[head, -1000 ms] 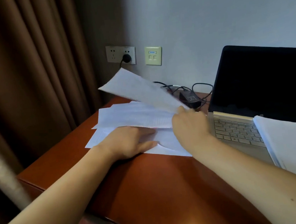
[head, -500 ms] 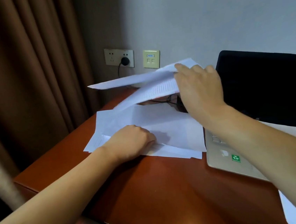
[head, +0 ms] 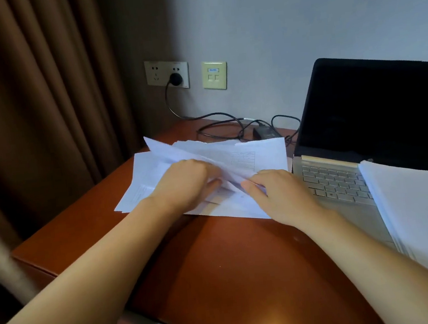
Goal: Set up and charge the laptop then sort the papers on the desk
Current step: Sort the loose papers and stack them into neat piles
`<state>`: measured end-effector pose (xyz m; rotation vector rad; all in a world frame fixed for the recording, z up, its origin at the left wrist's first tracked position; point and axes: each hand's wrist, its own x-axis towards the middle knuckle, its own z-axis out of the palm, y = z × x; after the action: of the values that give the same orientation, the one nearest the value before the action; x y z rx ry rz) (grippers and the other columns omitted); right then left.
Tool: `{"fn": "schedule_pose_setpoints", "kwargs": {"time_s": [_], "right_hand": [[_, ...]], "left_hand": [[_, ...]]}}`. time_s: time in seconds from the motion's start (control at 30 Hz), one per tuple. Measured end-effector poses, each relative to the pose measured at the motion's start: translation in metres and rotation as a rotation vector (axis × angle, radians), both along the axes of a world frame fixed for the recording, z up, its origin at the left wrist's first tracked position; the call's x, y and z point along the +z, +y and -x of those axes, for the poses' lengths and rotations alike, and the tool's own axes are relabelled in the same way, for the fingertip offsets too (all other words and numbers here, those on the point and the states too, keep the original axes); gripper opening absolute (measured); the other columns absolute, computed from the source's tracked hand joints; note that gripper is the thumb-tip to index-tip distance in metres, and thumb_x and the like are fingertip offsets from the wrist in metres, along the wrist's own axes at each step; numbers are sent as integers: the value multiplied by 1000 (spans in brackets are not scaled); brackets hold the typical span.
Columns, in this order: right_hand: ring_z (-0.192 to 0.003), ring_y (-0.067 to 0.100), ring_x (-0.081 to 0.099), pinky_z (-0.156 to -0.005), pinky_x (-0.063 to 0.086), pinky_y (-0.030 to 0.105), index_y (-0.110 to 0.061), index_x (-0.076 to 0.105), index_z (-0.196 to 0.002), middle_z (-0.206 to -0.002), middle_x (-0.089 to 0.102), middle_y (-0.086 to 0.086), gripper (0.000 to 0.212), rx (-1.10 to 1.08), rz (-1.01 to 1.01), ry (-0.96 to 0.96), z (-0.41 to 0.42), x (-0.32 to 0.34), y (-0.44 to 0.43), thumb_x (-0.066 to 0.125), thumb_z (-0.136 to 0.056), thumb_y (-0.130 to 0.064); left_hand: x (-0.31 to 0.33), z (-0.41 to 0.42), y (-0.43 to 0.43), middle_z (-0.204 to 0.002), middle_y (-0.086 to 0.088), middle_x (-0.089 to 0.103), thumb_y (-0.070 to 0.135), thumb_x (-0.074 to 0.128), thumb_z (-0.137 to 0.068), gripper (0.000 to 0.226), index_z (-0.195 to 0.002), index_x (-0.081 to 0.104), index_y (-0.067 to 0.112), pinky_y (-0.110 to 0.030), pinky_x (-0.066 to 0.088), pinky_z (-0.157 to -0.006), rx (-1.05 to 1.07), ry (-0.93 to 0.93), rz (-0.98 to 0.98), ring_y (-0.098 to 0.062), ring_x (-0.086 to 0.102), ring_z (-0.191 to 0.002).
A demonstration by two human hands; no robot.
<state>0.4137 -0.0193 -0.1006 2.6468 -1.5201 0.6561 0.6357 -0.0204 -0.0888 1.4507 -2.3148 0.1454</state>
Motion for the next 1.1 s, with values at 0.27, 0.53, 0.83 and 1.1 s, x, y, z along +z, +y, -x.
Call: {"fn": "schedule_pose_setpoints", "kwargs": {"time_s": [0.27, 0.53, 0.83, 1.1], "right_hand": [[-66, 26, 48, -53, 28, 34, -19, 42, -65, -62, 43, -3, 40, -84, 40, -22, 1, -4, -2, 46, -101, -36], [-55, 26, 32, -48, 20, 32, -17, 29, -57, -51, 29, 1, 50, -189, -27, -130, 4, -1, -6, 52, -99, -31], [-51, 19, 20, -49, 16, 29, -15, 27, -58, -53, 23, 1, 49, -209, -85, -274, 6, -2, -7, 53, -97, -28], [-52, 21, 24, -53, 18, 30, -8, 36, -61, -55, 27, 3, 46, -217, -69, -391, 11, -7, -15, 52, -98, -30]], "left_hand": [[-8, 7, -15, -90, -2, 75, 24, 77, -88, 8, -92, 79, 17, -39, 56, -73, -40, 108, 247, -25, 66, -84], [-9, -2, -1, -89, 5, 62, 68, 69, -81, 45, -88, 71, 23, -31, 44, -71, -232, 51, 167, -15, 52, -81], [-9, 0, 3, -108, 8, 76, 63, 52, -82, 49, -110, 77, 30, -34, 54, -85, -124, -1, -90, -16, 69, -97], [-4, 2, 6, -101, 12, 75, 69, 53, -79, 53, -113, 76, 35, -31, 53, -84, -86, -5, -176, -12, 68, -93]]}}
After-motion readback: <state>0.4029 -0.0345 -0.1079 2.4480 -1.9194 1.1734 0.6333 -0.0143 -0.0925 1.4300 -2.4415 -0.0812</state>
